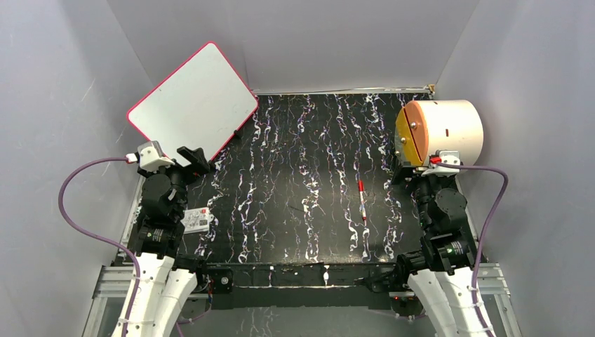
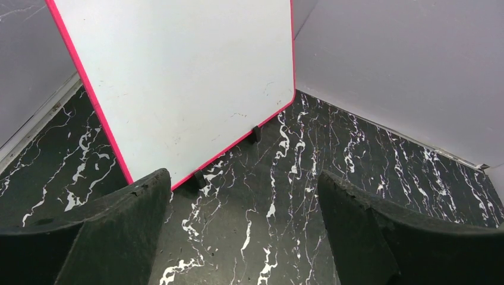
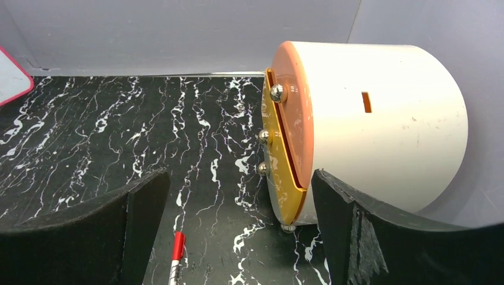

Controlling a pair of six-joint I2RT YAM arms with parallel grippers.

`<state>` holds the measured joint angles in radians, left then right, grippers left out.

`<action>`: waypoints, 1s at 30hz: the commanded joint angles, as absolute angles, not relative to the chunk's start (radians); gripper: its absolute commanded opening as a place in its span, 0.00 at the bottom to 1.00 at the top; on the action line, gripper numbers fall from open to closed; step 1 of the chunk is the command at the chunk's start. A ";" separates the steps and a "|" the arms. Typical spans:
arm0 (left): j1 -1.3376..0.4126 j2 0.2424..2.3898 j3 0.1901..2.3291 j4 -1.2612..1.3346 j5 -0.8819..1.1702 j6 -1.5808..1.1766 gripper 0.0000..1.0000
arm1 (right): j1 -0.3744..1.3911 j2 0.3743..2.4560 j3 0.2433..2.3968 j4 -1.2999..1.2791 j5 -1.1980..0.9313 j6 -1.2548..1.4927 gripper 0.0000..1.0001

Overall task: Write a sentence on the whiteboard
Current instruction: Move the whiteboard to the center of the board.

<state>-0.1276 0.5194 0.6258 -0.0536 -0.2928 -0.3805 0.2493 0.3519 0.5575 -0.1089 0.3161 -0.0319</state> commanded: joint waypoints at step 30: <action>-0.130 1.071 0.826 -0.300 -0.465 -0.655 0.87 | 0.253 0.240 0.555 -0.076 0.306 -0.025 0.99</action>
<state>-0.1276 0.9955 0.7708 -0.2676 -0.4358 -0.5636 0.2493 0.2619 0.5575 -0.1127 0.3115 -0.0299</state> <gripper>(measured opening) 0.883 0.985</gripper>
